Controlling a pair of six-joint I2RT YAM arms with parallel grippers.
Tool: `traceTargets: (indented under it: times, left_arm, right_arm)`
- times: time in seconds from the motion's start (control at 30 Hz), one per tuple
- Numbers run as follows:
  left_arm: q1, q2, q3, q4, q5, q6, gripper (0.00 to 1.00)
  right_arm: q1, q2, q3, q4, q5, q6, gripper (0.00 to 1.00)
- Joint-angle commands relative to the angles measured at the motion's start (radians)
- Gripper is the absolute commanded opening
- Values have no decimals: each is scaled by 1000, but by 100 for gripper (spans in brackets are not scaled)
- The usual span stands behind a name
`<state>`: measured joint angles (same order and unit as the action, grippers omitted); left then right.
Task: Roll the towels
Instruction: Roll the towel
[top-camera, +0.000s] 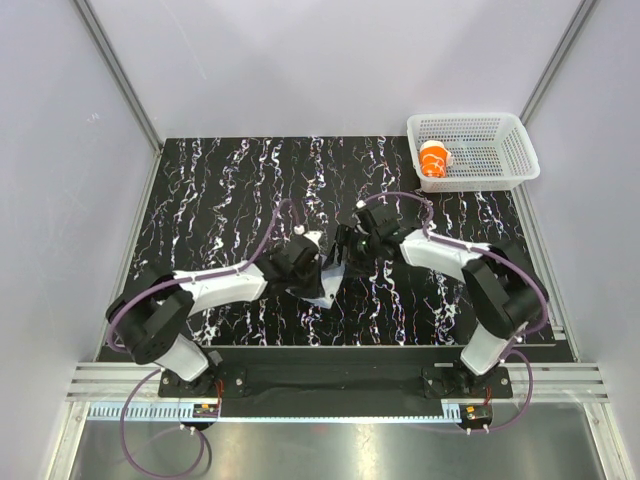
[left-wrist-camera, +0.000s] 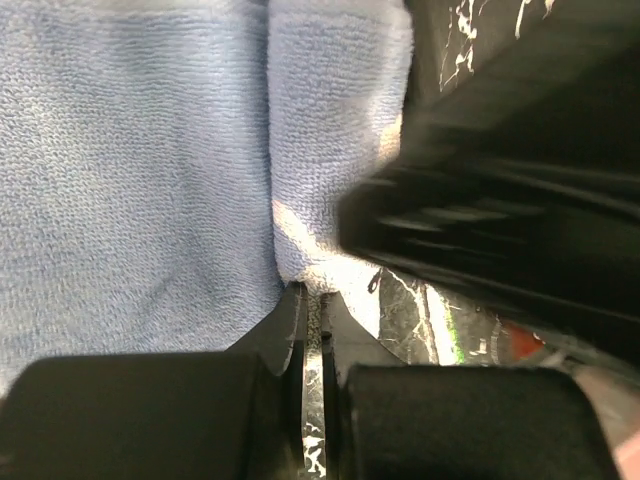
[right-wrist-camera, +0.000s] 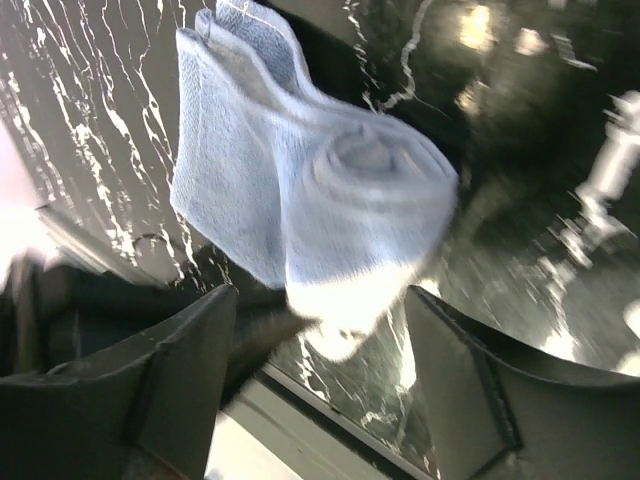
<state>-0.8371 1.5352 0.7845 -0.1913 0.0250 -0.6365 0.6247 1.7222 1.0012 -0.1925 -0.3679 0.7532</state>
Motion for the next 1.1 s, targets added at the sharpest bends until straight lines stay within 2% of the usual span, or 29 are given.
traceTargets:
  times: [0.0,0.17,0.3,0.53,0.87,1.0,1.07]
  left_arm:
    - [65,-21,-73,134,194,-49,0]
    - [170,-17,-148,275,349,-123,0]
    - [217,9,-186,383,446,-172,0]
    - [254,58,-214,423,489,-212,0]
    - [305,141,-231,469,563,-223,0]
    - [316,177,-222,490,601,-209,0]
    - [319,194,-220,501,610,-207,0]
  right_arm:
    - [9,-130,10,-126,133,-51,77]
    - [3,-226,-77,-125,184,-38,81]
    - [3,-221,-174,3,118,15,77]
    - [3,-158,-254,182,49,66,73]
    - [4,-33,-279,402,-14,89,70]
    - [4,31,-276,456,-34,100,64]
    - [6,43,-277,476,-39,106,54]
